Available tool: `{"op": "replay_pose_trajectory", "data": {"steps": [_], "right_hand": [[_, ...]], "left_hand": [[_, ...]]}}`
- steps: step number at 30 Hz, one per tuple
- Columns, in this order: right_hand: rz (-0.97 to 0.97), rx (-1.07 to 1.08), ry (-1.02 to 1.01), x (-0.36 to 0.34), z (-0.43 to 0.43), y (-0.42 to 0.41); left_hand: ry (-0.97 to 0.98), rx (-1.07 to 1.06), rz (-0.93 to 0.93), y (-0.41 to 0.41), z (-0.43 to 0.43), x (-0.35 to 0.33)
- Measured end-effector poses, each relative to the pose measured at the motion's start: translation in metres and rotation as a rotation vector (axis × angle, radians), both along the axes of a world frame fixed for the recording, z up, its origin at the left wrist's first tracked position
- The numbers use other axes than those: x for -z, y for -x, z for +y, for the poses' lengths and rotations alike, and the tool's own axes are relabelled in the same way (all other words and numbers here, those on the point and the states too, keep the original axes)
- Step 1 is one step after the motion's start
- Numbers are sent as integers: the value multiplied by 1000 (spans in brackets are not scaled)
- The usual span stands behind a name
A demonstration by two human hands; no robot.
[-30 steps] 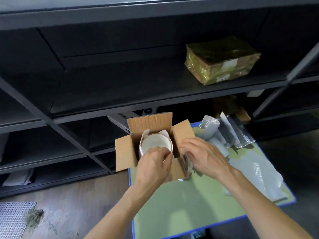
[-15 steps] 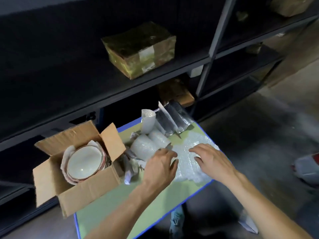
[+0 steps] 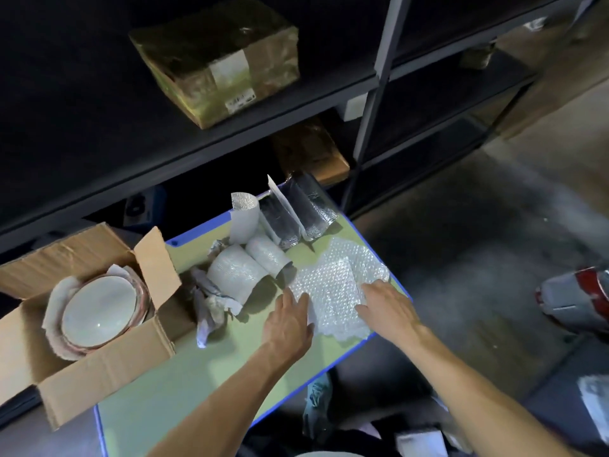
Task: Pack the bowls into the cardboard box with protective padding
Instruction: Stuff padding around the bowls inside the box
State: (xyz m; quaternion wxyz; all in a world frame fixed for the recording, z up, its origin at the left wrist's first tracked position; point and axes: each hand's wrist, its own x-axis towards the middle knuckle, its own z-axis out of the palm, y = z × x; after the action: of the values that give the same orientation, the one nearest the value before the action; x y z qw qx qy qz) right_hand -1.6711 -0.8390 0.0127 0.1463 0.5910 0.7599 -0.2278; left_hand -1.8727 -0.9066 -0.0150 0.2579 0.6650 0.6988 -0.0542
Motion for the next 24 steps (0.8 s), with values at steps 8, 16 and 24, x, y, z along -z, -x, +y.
{"op": "replay_pose_trajectory", "data": {"steps": [8, 16, 24], "right_hand": [[122, 180, 33, 14, -4, 12], [281, 278, 73, -16, 2, 8], [484, 214, 81, -72, 11, 14]], "left_hand": [[-60, -121, -135, -7, 0, 5], [-144, -204, -224, 9, -7, -14], [-451, -391, -356, 33, -16, -59]]}}
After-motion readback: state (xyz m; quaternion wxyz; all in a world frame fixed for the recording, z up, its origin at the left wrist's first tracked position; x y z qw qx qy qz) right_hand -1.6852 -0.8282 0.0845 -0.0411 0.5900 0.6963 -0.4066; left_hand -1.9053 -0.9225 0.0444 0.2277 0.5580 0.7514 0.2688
